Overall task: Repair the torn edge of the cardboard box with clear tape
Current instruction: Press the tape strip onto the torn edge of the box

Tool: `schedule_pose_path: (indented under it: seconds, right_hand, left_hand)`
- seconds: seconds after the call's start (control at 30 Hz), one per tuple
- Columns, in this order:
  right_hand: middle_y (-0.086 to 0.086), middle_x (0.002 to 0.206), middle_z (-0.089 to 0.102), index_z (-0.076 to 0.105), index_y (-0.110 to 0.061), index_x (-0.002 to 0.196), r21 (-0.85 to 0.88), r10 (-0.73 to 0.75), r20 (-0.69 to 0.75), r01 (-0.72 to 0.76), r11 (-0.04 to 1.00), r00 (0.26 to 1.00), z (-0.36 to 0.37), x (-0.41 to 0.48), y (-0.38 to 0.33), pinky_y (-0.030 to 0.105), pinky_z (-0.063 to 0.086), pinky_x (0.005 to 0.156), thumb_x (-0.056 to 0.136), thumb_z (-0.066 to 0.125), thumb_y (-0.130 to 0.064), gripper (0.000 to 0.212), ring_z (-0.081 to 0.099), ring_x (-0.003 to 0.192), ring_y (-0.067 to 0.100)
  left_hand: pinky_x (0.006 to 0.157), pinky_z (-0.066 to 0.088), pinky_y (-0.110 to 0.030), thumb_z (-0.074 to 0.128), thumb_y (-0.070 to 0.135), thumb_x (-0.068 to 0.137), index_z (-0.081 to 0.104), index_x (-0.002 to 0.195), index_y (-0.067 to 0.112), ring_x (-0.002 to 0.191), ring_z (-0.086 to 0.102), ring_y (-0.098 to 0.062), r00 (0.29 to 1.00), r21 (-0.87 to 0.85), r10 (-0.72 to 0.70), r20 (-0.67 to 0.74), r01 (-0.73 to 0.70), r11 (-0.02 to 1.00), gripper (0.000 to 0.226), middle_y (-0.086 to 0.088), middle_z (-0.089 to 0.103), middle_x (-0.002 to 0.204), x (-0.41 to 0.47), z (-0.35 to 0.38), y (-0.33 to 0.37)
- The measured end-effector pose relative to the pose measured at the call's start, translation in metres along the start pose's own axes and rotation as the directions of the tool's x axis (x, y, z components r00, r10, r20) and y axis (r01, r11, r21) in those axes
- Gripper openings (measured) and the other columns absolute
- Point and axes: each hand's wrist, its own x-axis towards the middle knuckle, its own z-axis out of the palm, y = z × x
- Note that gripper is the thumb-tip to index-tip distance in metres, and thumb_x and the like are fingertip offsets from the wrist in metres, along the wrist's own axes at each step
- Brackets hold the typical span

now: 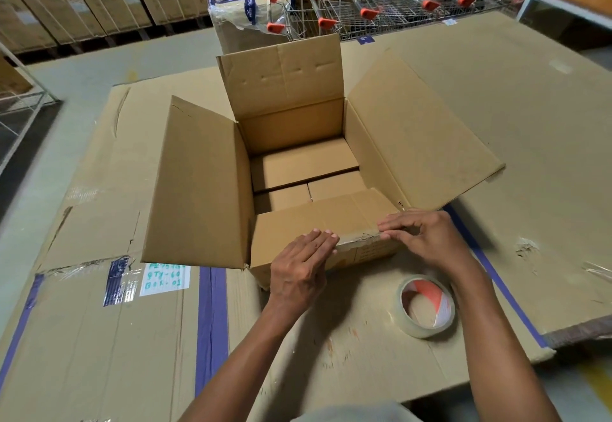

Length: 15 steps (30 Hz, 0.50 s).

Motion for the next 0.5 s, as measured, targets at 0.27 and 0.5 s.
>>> schedule_pose_path:
  seconds: [0.27, 0.5]
  right_hand:
    - [0.006, 0.099, 0.08, 0.082, -0.01, 0.095, -0.129, -0.178, -0.016, 0.175, 0.976, 0.984, 0.03, 0.003, -0.008, 0.045, 0.052, 0.104, 0.069, 0.089, -0.016, 0.028, 0.071, 0.101, 0.023]
    - [0.006, 0.104, 0.08, 0.082, -0.01, 0.1, -0.209, -0.353, -0.067, 0.333, 0.919, 0.933, 0.079, 0.005, -0.024, 0.043, 0.051, 0.099, 0.08, 0.077, -0.025, 0.026, 0.073, 0.097, 0.027]
  left_hand:
    - [0.096, 0.06, -0.04, 0.074, 0.003, 0.091, 0.079, 0.118, 0.01, 0.115, 0.073, -0.021, 0.999, 0.006, 0.033, -0.023, -0.033, 0.999, 0.029, -0.006, 0.077, 0.121, 0.002, 0.007, 0.001]
    - [0.093, 0.062, -0.045, 0.044, 0.006, 0.104, 0.077, 0.116, 0.001, 0.11, 0.075, -0.029, 1.0, 0.047, 0.014, 0.021, -0.015, 0.999, 0.035, -0.016, 0.076, 0.118, 0.002, 0.007, 0.004]
